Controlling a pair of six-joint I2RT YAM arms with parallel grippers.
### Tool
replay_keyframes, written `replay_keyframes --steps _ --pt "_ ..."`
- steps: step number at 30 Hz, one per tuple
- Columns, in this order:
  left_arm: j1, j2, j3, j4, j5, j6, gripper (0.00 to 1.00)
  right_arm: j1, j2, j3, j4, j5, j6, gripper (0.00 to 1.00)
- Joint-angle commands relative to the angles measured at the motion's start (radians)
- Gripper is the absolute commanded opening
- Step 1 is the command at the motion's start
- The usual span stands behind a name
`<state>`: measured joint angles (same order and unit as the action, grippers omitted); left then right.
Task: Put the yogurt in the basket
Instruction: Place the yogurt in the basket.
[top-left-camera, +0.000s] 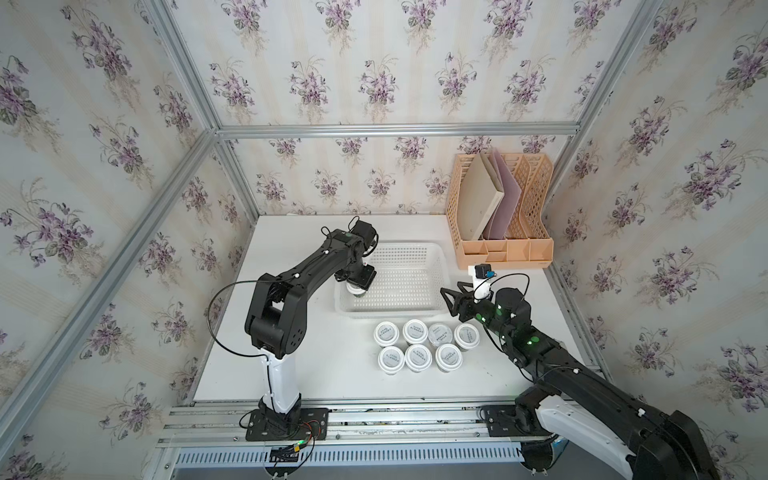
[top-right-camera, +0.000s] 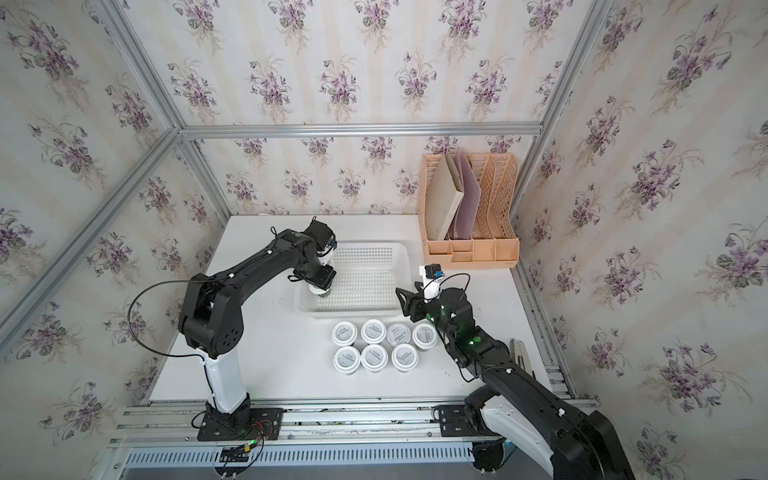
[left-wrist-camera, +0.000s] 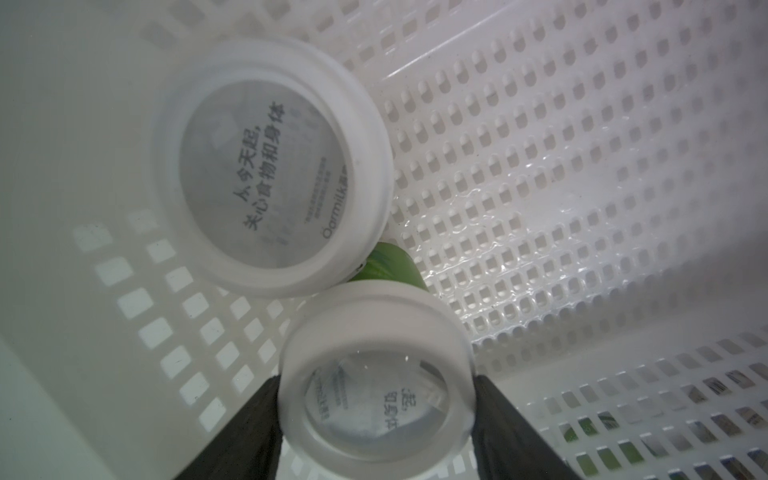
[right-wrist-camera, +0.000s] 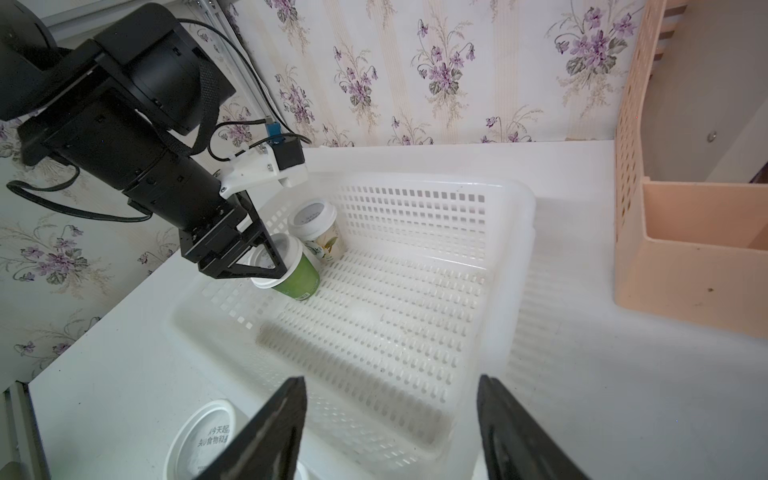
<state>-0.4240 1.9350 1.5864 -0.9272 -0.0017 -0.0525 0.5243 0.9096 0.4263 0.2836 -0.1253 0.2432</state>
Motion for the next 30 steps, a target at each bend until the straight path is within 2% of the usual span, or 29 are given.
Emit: replay_keyframes --steps 1,9,19,30 --pt "0.005 0.011 0.005 -0.016 -0.001 0.013 0.71 0.002 -0.003 0.002 0.008 -0.004 0.001 0.70" --pt "0.013 0.030 0.009 -0.022 -0.007 0.016 0.74 0.002 0.003 0.005 0.008 -0.005 0.001 0.70" --pt "0.013 0.011 0.039 -0.040 -0.030 0.014 0.88 0.002 0.010 0.008 0.007 -0.007 -0.001 0.70" --pt "0.010 -0.056 0.079 -0.071 -0.046 0.009 0.90 0.002 0.013 0.011 0.007 -0.007 -0.001 0.70"
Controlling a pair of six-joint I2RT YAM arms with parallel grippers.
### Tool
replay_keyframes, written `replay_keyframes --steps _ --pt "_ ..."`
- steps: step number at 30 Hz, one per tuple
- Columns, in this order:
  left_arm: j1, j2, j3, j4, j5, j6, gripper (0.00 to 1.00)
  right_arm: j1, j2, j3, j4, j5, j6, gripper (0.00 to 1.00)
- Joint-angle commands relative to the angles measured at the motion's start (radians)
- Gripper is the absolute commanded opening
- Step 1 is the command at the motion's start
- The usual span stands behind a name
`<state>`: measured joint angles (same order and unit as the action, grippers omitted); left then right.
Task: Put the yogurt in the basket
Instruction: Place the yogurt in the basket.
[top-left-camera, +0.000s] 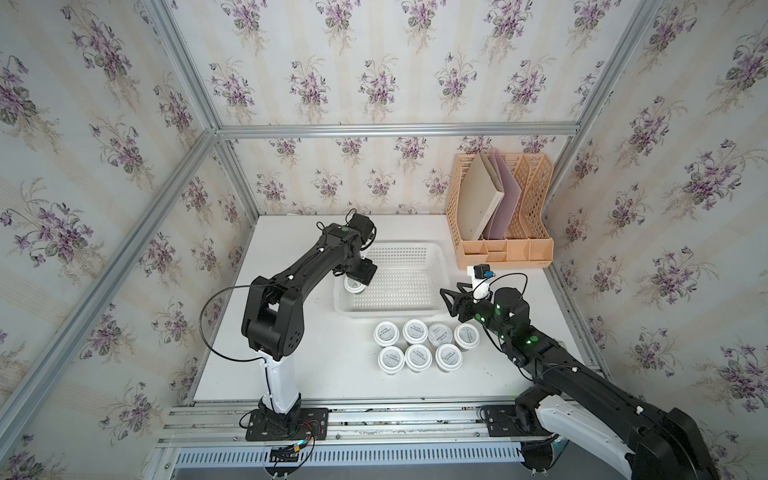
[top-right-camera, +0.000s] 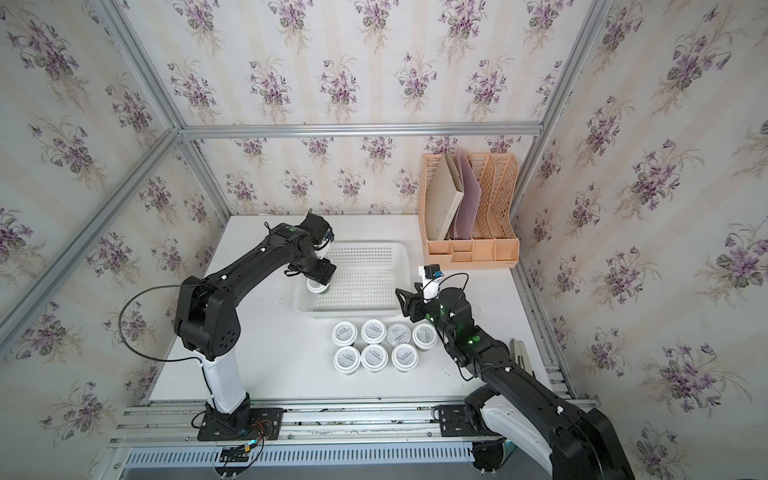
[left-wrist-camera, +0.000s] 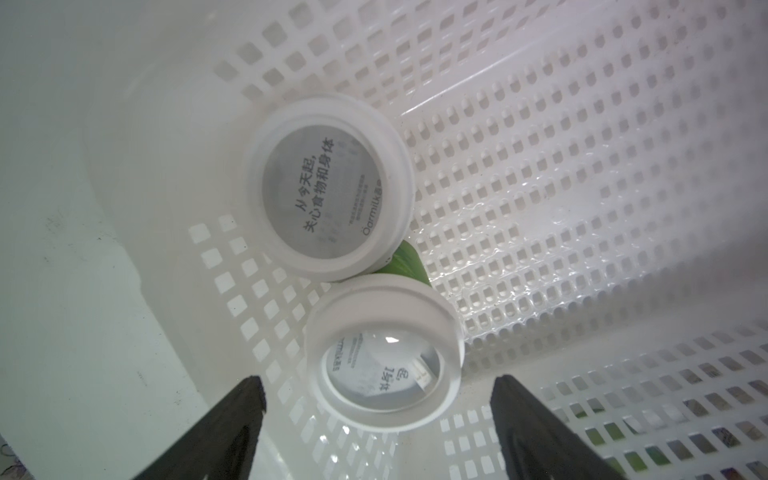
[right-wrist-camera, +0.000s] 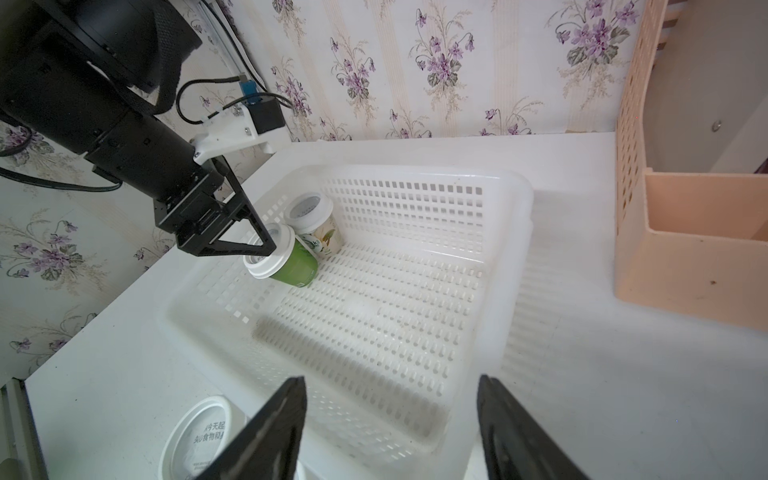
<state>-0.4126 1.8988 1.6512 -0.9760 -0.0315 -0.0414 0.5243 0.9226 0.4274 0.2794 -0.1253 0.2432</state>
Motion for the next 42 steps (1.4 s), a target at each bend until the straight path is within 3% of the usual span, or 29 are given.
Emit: replay_keyframes --steps 1,19,29,42 --pt "-0.003 -0.030 0.016 -0.024 -0.018 -0.003 0.90 0.001 -0.001 0.009 0.010 -0.006 -0.001 0.70" --pt "-0.045 -0.088 -0.138 0.058 -0.040 -0.033 0.90 0.001 -0.008 0.005 0.010 -0.005 -0.001 0.70" --pt "-0.044 -0.082 -0.151 0.134 -0.085 -0.007 0.93 0.001 -0.010 0.004 0.011 -0.005 -0.001 0.70" --pt "-0.044 -0.037 -0.148 0.158 -0.059 -0.004 0.87 0.001 -0.011 0.004 0.010 -0.005 -0.001 0.70"
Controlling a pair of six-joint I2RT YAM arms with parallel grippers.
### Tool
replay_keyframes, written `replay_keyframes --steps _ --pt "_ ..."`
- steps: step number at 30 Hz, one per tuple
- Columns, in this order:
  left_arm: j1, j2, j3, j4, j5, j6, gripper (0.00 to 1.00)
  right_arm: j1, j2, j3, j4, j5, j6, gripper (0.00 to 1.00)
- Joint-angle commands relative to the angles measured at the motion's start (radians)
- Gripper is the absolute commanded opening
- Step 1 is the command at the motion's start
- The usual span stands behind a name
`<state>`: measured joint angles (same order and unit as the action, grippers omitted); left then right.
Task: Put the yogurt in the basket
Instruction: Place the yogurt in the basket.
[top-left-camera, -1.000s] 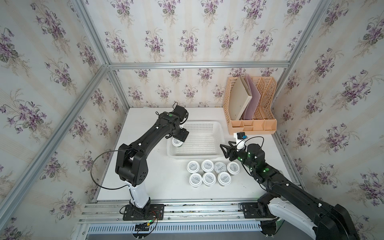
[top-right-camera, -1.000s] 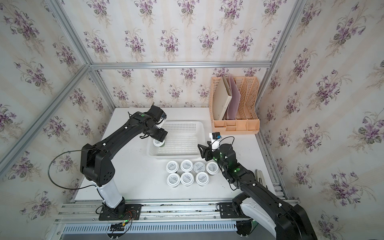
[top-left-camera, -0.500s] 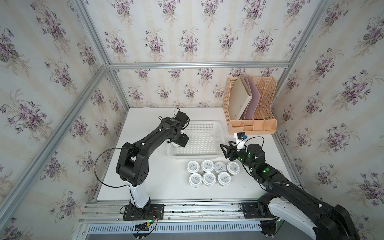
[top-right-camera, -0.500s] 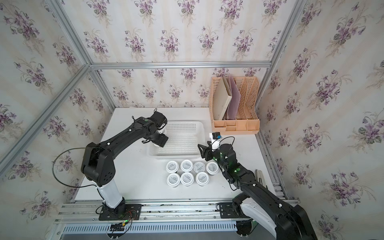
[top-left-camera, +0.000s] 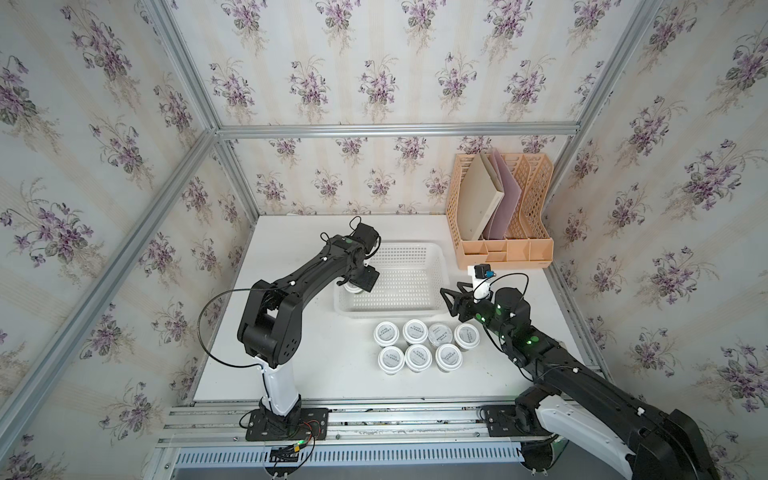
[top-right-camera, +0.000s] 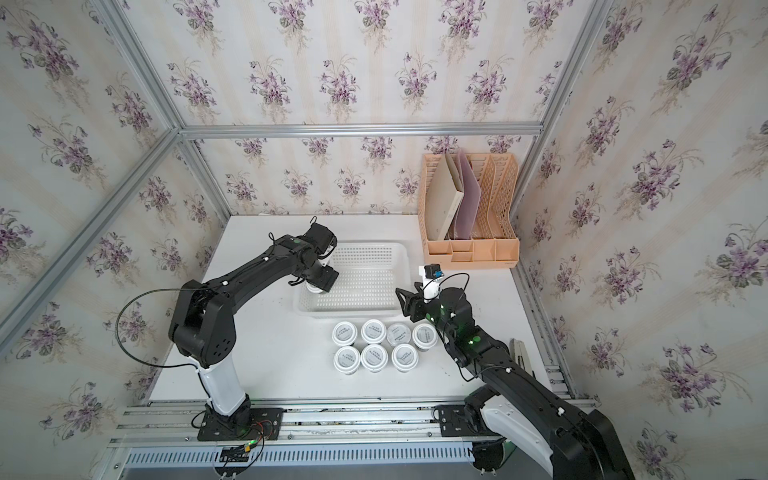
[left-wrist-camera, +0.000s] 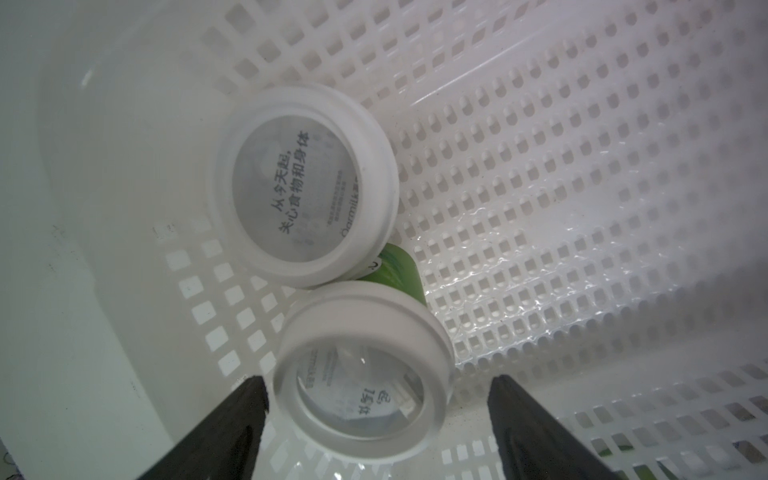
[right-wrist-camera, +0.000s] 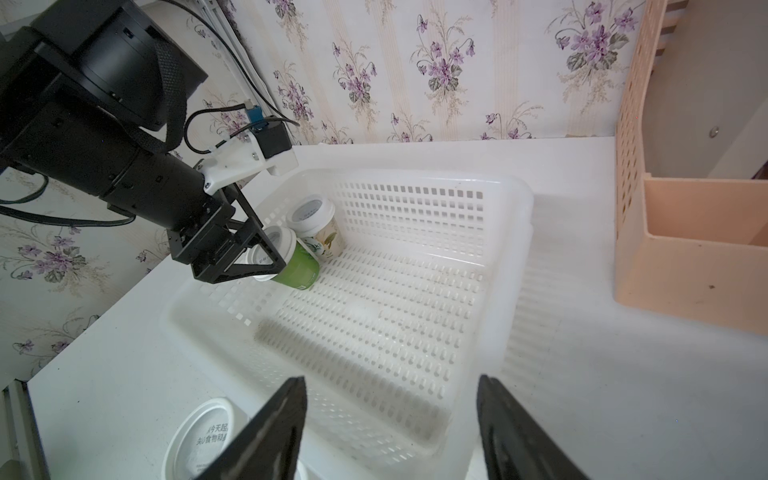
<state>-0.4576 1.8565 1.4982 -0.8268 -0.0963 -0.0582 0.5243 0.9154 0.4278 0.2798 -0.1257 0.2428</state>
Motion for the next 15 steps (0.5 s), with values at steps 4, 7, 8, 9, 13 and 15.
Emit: replay_keyframes --steps 4,7,8,9,13,15 --pt "0.004 0.015 0.003 0.008 0.013 0.008 0.85 0.002 -0.004 0.004 0.011 -0.005 -0.001 0.70" --pt "0.005 0.017 0.002 0.008 0.021 0.003 0.83 0.001 -0.005 0.004 0.010 -0.005 -0.001 0.70" --pt "0.004 0.017 -0.001 0.009 0.023 0.001 0.82 0.002 -0.005 0.003 0.010 -0.005 -0.001 0.70" --pt "0.005 0.017 -0.001 0.010 0.023 0.000 0.82 0.002 -0.005 0.002 0.010 -0.004 -0.001 0.70" --pt "0.006 0.016 -0.002 0.010 0.024 0.000 0.80 0.002 -0.005 0.001 0.010 -0.004 -0.001 0.70" --pt "0.006 0.017 -0.003 0.008 0.023 0.001 0.79 0.002 -0.006 0.002 0.010 -0.003 -0.001 0.70"
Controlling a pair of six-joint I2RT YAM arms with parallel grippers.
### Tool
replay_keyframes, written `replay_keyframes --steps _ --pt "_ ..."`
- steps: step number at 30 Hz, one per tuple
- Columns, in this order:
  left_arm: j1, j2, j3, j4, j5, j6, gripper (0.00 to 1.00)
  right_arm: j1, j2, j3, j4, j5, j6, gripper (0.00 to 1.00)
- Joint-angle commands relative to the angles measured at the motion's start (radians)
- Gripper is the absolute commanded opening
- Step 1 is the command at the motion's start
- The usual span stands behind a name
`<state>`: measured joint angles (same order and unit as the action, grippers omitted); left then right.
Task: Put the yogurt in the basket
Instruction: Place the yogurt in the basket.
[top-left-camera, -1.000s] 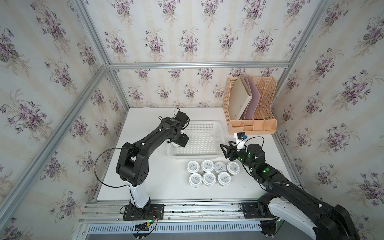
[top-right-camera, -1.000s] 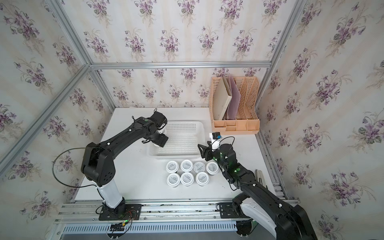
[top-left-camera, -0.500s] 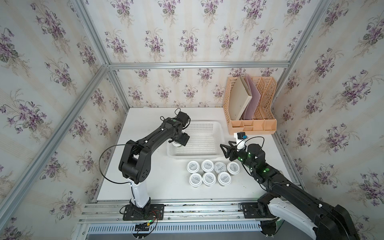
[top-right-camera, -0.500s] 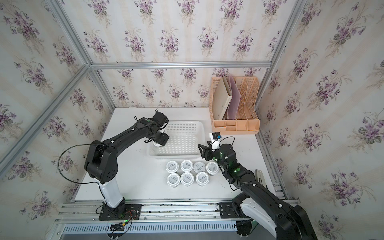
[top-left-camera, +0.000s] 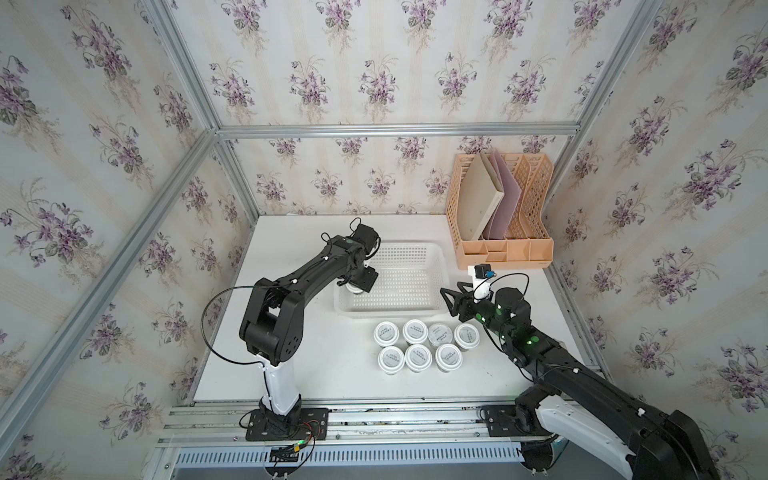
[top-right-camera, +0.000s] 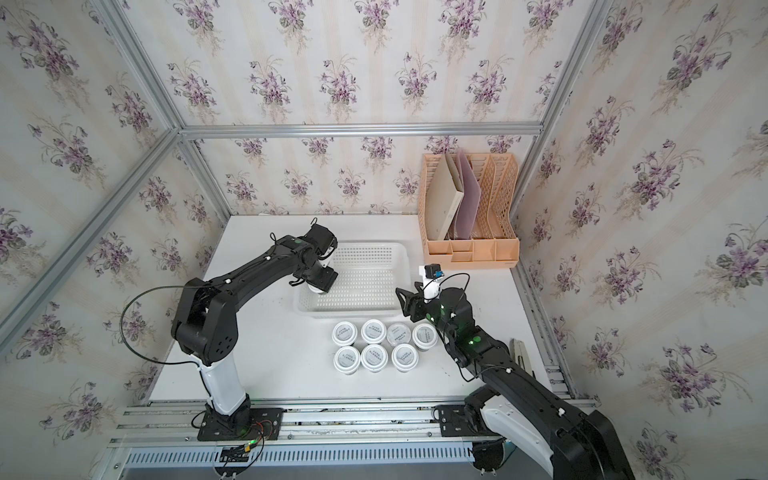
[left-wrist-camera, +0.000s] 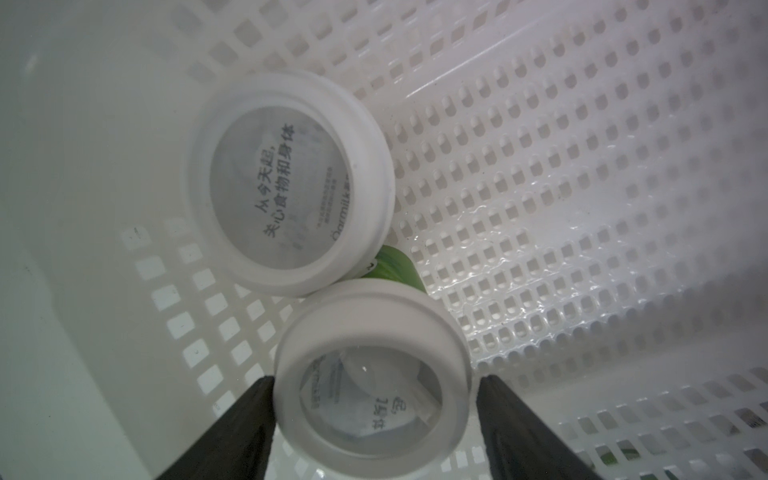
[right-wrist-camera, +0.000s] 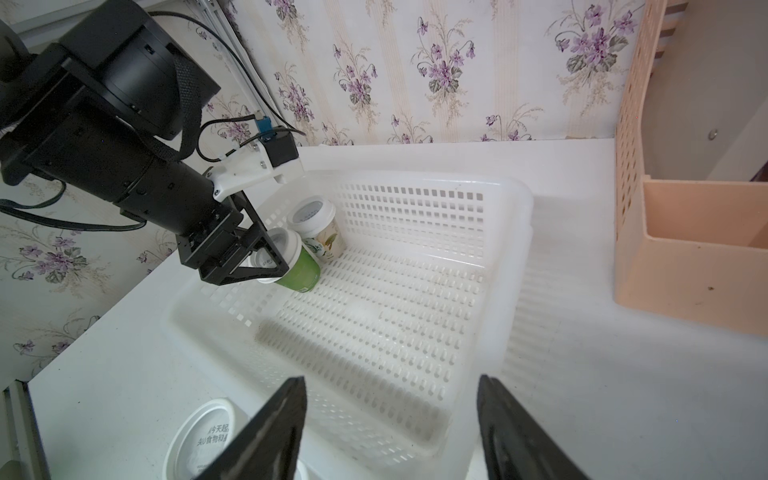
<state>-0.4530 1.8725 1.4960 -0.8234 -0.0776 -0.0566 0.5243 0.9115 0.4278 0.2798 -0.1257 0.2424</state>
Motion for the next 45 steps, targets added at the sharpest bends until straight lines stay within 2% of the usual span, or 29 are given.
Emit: replay_keyframes --steps 1,9,28,38,45 --pt "0.001 0.001 0.001 0.005 0.004 -0.001 0.79 0.002 -0.002 0.002 0.011 -0.003 0.000 0.70" --pt "0.003 -0.001 0.010 -0.020 0.014 -0.006 0.75 0.001 -0.001 0.002 0.011 -0.003 0.000 0.70" --pt "0.019 0.008 0.029 -0.069 0.048 -0.013 0.75 0.002 0.004 0.004 0.011 -0.005 0.000 0.70" --pt "0.020 0.002 0.043 -0.066 0.023 -0.006 0.80 0.002 0.013 0.009 0.011 -0.006 0.000 0.70" --pt "0.019 -0.073 0.073 -0.083 -0.004 -0.002 0.86 0.002 0.019 0.012 0.008 -0.008 0.000 0.70"
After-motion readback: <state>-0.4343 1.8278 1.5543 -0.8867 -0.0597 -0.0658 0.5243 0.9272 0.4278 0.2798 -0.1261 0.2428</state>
